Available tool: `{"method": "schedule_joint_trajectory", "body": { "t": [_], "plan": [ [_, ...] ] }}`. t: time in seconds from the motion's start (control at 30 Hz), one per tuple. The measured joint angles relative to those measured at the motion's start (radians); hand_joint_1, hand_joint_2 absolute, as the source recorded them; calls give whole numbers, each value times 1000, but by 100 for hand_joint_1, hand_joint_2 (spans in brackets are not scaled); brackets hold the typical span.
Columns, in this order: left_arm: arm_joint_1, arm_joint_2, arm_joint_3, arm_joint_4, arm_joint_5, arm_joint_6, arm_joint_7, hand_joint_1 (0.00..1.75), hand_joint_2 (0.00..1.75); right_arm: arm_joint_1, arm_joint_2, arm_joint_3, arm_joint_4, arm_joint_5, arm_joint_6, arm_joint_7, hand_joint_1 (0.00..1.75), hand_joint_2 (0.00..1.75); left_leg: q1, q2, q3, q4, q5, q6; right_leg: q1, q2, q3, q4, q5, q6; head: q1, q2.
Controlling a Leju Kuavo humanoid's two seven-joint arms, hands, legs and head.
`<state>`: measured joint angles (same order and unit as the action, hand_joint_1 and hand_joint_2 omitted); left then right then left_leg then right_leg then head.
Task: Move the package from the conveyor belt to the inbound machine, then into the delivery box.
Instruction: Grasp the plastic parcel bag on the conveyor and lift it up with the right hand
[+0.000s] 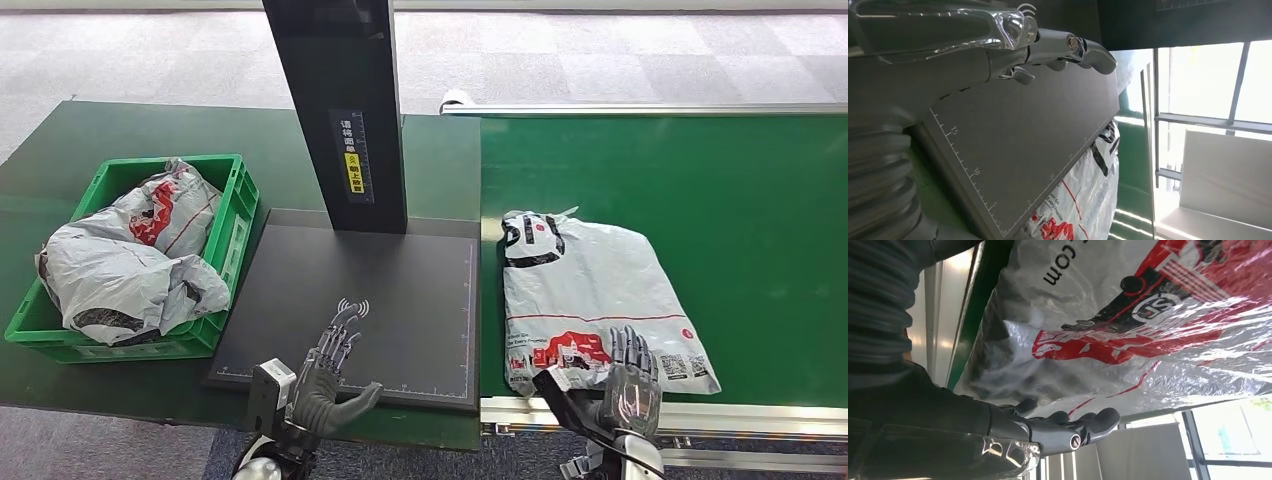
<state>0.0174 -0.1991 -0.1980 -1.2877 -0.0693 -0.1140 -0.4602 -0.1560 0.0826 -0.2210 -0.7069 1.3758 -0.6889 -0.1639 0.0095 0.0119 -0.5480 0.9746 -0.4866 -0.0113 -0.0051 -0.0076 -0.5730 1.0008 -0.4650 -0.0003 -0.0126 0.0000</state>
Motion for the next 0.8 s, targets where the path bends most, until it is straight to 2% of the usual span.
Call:
{"method": "schedule_joint_trajectory", "body": {
  "t": [0.07, 0.1, 0.67, 0.73, 0.8],
  "plan": [
    [0, 0, 0, 0, 0, 2, 0, 0, 175, -10, 0, 0, 21, -2, 0, -2, 151, 175, 0, 0, 0, 0, 0, 0, 0, 0, 0, 0, 0, 0, 0, 0],
    [0, 0, 0, -1, 0, 3, 1, 0, 175, -14, 0, 0, 29, -2, 0, -3, 175, 175, 0, 0, 0, 0, 0, 0, 0, 0, 0, 0, 0, 0, 0, 0],
    [6, 0, 0, -12, 0, 14, 8, 0, 175, -33, 1, 0, 68, -21, 0, -52, 175, 175, 0, 0, 0, 0, 0, 0, 0, 0, 0, 0, 0, 0, 0, 0],
    [6, 0, 0, -13, 0, 16, 8, 0, 175, -33, 7, -1, 67, -64, 2, -98, 175, 175, 0, 0, 0, 0, 0, 0, 0, 0, 0, 0, 0, 0, 0, 0],
    [7, 0, 0, -14, 0, 23, 7, 0, 175, -25, 20, -1, 53, -176, 24, -181, 175, 175, 0, 0, 0, 0, 0, 0, 0, 0, 0, 0, 0, 0, 0, 0]
  ]
}}
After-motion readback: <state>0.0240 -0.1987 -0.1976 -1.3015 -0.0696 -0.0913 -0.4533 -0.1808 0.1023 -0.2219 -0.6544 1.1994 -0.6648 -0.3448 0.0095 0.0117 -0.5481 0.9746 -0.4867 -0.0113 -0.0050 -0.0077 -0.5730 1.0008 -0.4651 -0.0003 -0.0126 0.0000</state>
